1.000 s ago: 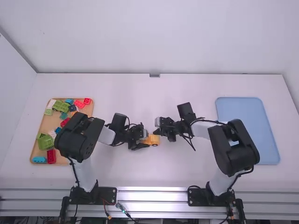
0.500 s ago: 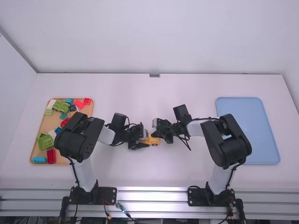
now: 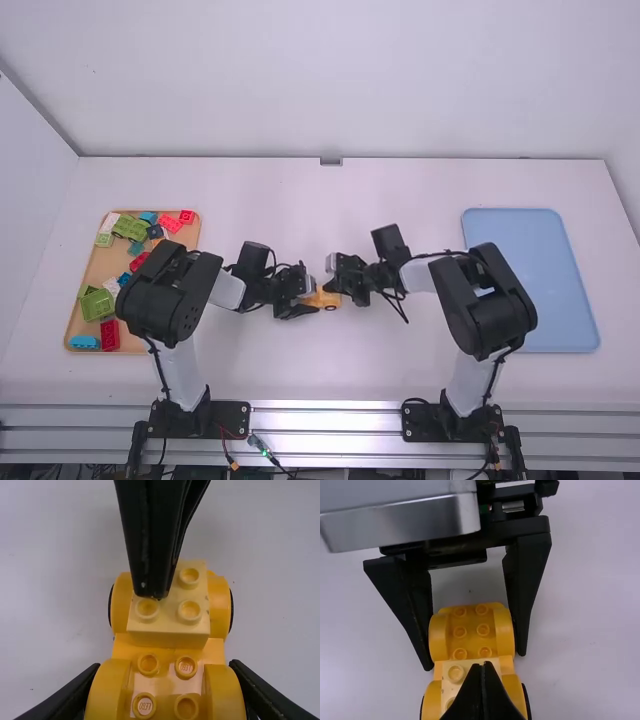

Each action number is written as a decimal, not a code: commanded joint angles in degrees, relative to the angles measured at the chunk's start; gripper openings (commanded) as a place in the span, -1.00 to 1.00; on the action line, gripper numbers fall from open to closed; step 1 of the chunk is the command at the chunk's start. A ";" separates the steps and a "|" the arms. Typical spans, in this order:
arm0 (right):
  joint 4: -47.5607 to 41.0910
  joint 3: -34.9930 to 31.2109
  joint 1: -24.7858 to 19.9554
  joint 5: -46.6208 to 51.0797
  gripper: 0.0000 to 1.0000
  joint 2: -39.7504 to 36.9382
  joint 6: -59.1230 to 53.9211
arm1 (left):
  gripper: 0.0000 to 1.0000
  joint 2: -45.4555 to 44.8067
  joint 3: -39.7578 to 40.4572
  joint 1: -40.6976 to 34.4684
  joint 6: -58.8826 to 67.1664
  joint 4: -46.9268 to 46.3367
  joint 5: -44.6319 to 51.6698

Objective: Assemble lego blocks to make yellow taxi

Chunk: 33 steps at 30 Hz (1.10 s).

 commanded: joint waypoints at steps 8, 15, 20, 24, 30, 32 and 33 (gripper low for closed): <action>-0.39 -4.37 -0.98 9.35 -1.00 2.97 -0.26 | 0.11 0.66 -0.26 -0.74 0.46 0.13 2.38; -0.52 0.63 -1.40 -0.87 -1.00 -7.48 -0.70 | 0.13 0.66 -0.26 -0.87 0.72 0.11 2.36; -0.57 2.71 -1.42 1.46 -1.00 -14.71 3.54 | 0.14 0.66 -0.26 -0.81 0.90 -0.04 2.19; -1.07 3.63 -1.22 12.70 0.45 -18.64 12.31 | 0.24 0.66 -0.26 -0.87 0.90 0.22 1.51; -4.50 3.39 -1.31 26.71 0.98 -21.31 21.07 | 0.60 0.63 0.20 -0.39 0.42 0.02 -0.79; -5.38 3.37 -1.31 26.93 0.98 -21.31 21.03 | 0.82 0.63 0.74 -0.33 0.46 -0.66 -0.17; -5.84 3.34 -1.31 26.93 0.98 -21.31 20.81 | 0.96 0.55 1.16 -0.44 0.44 -1.25 -0.24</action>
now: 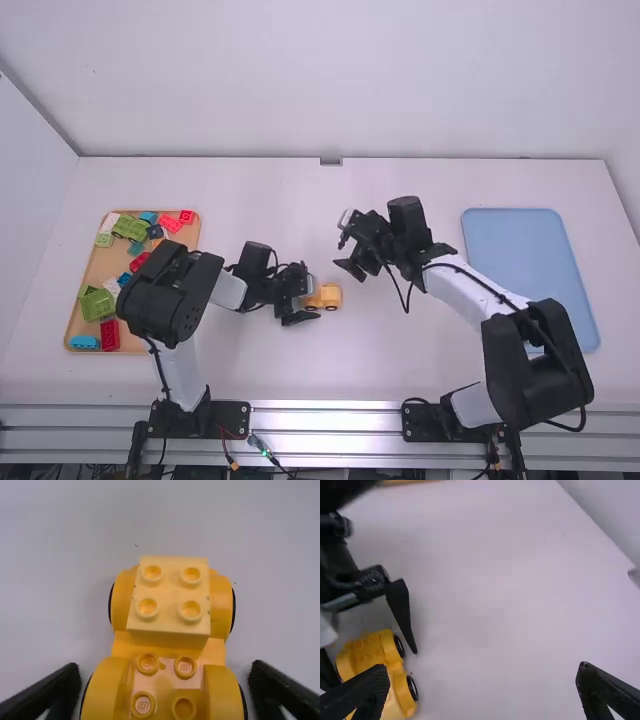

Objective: Assemble lego blocks to make yellow taxi

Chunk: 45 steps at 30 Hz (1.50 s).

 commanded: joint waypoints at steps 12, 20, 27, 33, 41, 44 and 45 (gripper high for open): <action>0.11 -0.04 -0.81 3.26 0.98 -0.50 2.12 | 0.98 -12.63 9.46 4.50 0.42 -28.39 -3.45; 1.44 -0.04 -0.61 6.34 0.97 -0.50 3.87 | 0.98 -25.00 17.97 9.84 -7.54 -51.74 -15.32; 3.23 0.02 -0.74 9.03 0.98 -0.50 6.23 | 0.97 -30.49 20.79 16.70 -42.27 -51.10 -44.04; 3.23 0.90 -0.68 9.01 0.98 -0.50 7.34 | 0.98 -26.91 25.14 25.24 -52.35 -56.54 -47.10; 3.19 1.25 -0.70 9.03 0.98 -0.50 8.76 | 0.96 -9.81 39.28 30.67 -55.30 -67.21 -50.93; 3.10 1.31 -0.70 9.03 0.98 -0.50 9.18 | 0.65 -4.26 44.13 30.60 -55.30 -70.16 -51.08; 3.13 1.29 -0.70 9.03 0.98 -0.50 9.18 | 0.56 -3.15 45.09 30.60 -55.30 -70.82 -51.08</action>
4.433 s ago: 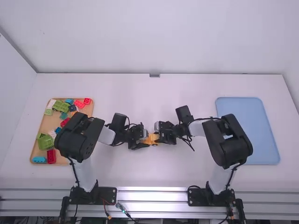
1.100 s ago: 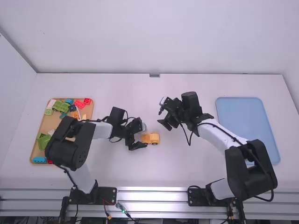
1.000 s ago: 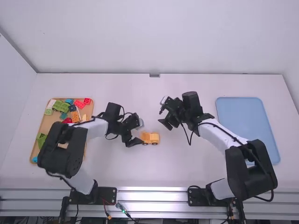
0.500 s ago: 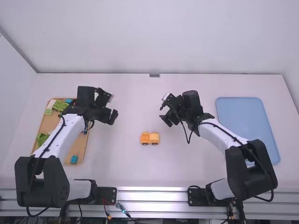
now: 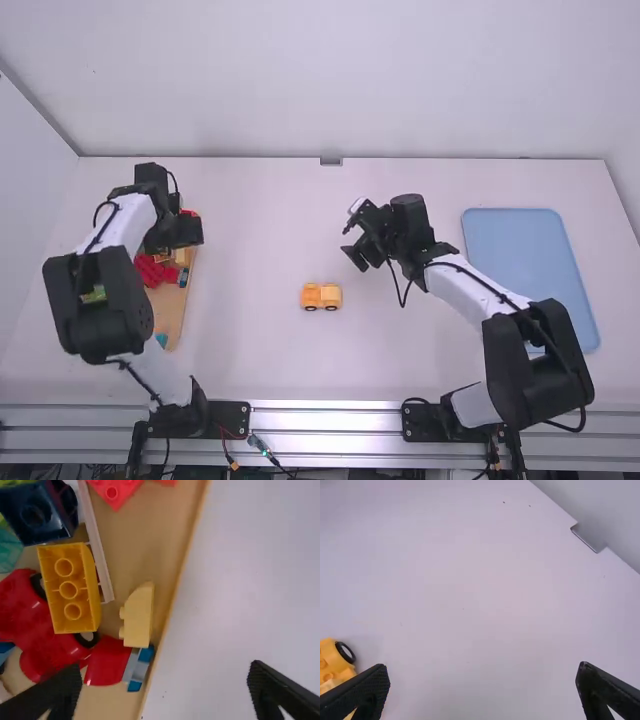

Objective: Assemble lego blocks to make yellow taxi

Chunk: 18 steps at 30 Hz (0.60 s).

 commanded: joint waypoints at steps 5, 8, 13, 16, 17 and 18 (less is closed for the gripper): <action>-0.02 1.29 0.04 0.07 0.98 -0.50 0.87 | 0.42 5.70 4.44 0.02 -0.74 -0.90 -1.20; -0.02 1.29 0.04 0.07 0.98 -0.50 0.85 | 0.41 6.69 3.80 0.00 -1.18 -0.37 -4.50; -0.02 1.29 0.04 0.07 0.97 -0.50 0.87 | 0.27 6.86 3.13 0.02 -0.55 -0.20 -5.33; -0.04 1.29 0.07 0.07 0.98 -0.50 0.87 | 0.24 6.86 2.56 0.63 -0.59 0.66 -5.31; -0.07 1.29 0.11 0.07 0.97 -0.50 0.87 | 0.22 6.86 2.14 1.16 -0.59 1.07 -5.03; -0.04 1.29 0.11 0.07 0.98 -0.50 0.87 | 0.22 6.86 1.99 1.40 -0.57 1.09 -4.87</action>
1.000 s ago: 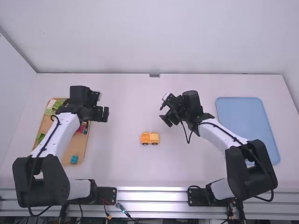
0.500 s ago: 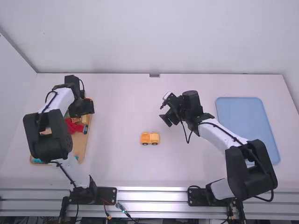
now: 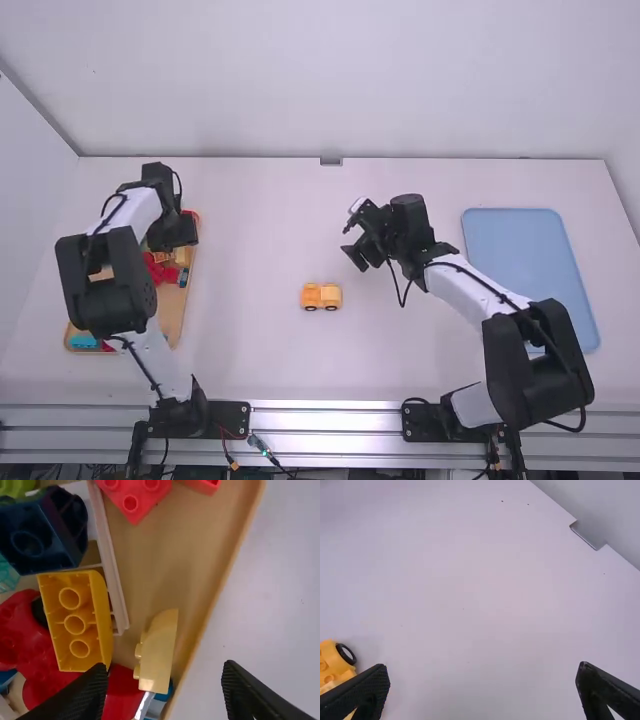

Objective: Assemble lego blocks to make yellow taxi

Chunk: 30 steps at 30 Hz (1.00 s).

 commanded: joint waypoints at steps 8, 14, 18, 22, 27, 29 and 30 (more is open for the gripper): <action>-0.11 1.46 0.15 -0.15 0.98 -0.50 0.46 | 0.07 0.61 -3.93 4.11 4.31 2.64 6.05; -0.09 1.44 0.02 -0.13 0.98 -0.50 0.46 | 0.01 0.61 -5.31 4.07 4.31 4.98 6.27; -0.04 1.46 0.04 -0.13 0.98 -0.50 0.48 | -0.06 0.61 -6.58 4.07 4.31 6.25 6.19; -0.07 1.44 0.04 -0.15 0.98 -0.50 0.46 | -0.11 0.61 -7.76 3.98 4.28 7.21 6.71; -0.11 1.44 0.04 -0.13 0.98 -0.50 0.46 | -0.13 0.61 -7.87 2.91 4.28 7.21 6.51; -0.37 1.44 0.04 -0.13 0.98 -0.50 0.48 | -0.13 0.61 -7.87 2.86 4.28 7.21 6.54; -0.48 1.44 0.04 -0.15 0.98 -0.50 0.46 | -0.14 0.61 -7.91 2.86 4.28 7.23 6.51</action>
